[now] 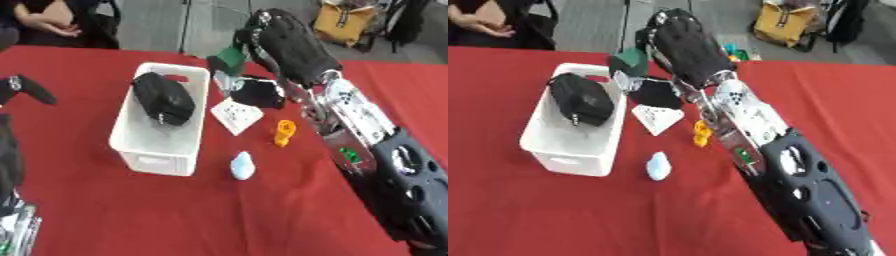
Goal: Pick up objects on the table and place them in the box.
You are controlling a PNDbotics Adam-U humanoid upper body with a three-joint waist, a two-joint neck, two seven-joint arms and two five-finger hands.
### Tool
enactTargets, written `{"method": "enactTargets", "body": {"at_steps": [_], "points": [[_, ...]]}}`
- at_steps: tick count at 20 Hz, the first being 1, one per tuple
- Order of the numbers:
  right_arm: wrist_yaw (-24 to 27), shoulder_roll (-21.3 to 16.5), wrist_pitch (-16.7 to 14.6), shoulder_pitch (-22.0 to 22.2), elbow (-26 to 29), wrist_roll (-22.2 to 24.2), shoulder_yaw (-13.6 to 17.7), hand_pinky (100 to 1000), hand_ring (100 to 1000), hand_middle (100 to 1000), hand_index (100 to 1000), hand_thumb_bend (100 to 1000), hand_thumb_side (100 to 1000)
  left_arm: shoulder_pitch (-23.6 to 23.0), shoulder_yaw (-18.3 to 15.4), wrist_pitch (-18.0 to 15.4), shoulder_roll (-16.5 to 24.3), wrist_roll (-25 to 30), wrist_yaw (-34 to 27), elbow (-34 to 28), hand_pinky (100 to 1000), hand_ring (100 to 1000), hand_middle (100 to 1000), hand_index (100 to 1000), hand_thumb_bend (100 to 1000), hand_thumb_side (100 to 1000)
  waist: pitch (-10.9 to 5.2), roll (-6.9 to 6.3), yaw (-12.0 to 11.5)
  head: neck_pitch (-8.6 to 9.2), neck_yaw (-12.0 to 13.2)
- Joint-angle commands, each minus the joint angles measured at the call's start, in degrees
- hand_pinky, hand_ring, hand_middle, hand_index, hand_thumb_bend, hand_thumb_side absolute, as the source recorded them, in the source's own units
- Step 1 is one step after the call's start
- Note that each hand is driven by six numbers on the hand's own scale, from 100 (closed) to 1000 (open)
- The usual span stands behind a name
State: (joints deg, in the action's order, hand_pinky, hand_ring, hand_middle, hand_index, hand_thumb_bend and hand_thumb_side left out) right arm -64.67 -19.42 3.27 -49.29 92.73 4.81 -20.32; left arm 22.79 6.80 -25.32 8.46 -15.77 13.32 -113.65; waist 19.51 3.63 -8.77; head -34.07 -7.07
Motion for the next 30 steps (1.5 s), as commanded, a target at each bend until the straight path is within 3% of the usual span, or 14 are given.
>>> {"method": "enactTargets", "body": {"at_steps": [1,17,30], "points": [[-1.07,0.16,-0.85,-1.64,-1.37,-0.52,-0.29,821,722,296,512,100,856,1.12,0.17,-0.15,0.02,0.23,-0.37,-0.94,388,831,793,920,109,1000,-0.92,-0.22,-0.23,0.72,-0.51],[-3.93,2.18,-3.89,-3.24,-7.01,-2.56,-2.70,834,742,310,508,100,864,2.04,0.33,-0.41,-0.47,0.23,-0.90,-0.94,396,832,793,919,110,1000,-0.54,0.19,-1.76,1.27,-1.26],[-3.16,3.54,-5.90,-3.39,-5.63,-1.02,-4.68,832,740,312,509,100,863,2.62,0.46,-0.67,-0.71,-0.12,-1.12,-0.94,408,834,793,918,112,1000,-0.48,0.42,-1.82,1.25,-1.38]]}}
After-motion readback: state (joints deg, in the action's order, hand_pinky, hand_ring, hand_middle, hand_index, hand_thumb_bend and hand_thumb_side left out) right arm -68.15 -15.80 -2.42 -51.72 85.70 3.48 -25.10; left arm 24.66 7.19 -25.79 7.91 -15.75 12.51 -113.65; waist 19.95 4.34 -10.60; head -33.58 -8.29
